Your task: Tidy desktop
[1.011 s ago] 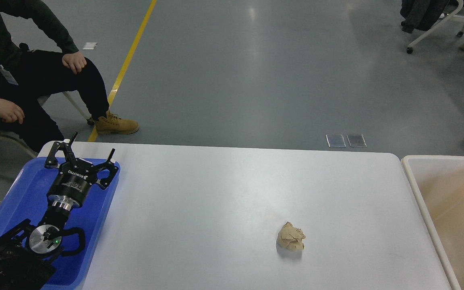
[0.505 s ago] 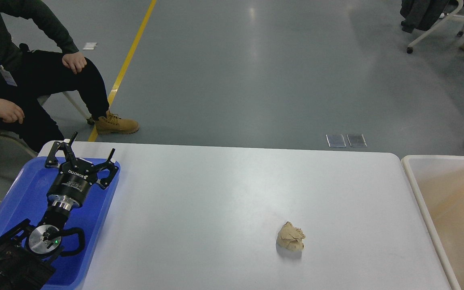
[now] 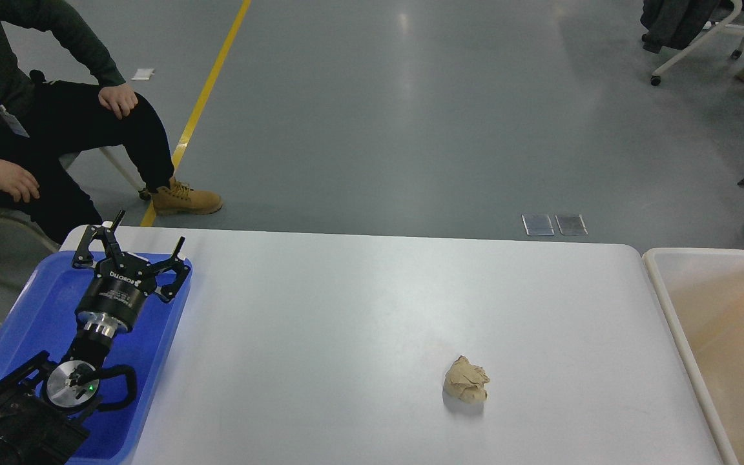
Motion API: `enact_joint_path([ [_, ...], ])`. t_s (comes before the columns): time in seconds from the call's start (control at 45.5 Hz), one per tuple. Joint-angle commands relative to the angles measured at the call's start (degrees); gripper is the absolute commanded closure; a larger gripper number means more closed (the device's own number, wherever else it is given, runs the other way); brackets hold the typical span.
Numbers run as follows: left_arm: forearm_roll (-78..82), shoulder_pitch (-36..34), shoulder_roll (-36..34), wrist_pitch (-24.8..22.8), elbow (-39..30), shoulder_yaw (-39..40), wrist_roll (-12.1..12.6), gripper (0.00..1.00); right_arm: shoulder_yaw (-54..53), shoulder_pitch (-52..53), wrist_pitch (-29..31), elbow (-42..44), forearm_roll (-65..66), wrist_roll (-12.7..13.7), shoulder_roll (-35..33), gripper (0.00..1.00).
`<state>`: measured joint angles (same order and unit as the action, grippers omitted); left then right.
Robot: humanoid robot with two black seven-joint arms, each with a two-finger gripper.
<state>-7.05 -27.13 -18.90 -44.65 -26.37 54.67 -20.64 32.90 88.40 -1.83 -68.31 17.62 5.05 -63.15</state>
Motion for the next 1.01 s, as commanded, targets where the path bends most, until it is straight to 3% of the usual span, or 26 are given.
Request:
enact_joint_path([
  [0.0,0.0,0.0,0.0,0.0,0.0,0.0,0.0,0.01,14.1,14.4,0.1,-7.8,0.0,-1.3,0.7,0.0],
  [0.154,-0.1,0.0,0.0,0.0,0.0,0.0,0.0,0.01,29.7,26.5,0.0,-8.8,-4.3,-2.1,10.1,0.0],
  [0.33,-0.1,0.1,0.0,0.0,0.0,0.0,0.0,0.01,48.4,37.5,2.2,-11.2,-17.3,-9.8,26.9,0.0],
  [0.527,-0.1,0.0,0.0,0.0,0.0,-0.1,0.0,0.01,46.8,40.2,10.2,-14.9,-17.4,-10.1,30.0,0.0],
  [0.989,-0.1,0.1,0.0,0.0,0.0,0.0,0.0,0.01,45.1,45.6,12.7,-20.8,-17.4,-9.7,40.6,0.0],
])
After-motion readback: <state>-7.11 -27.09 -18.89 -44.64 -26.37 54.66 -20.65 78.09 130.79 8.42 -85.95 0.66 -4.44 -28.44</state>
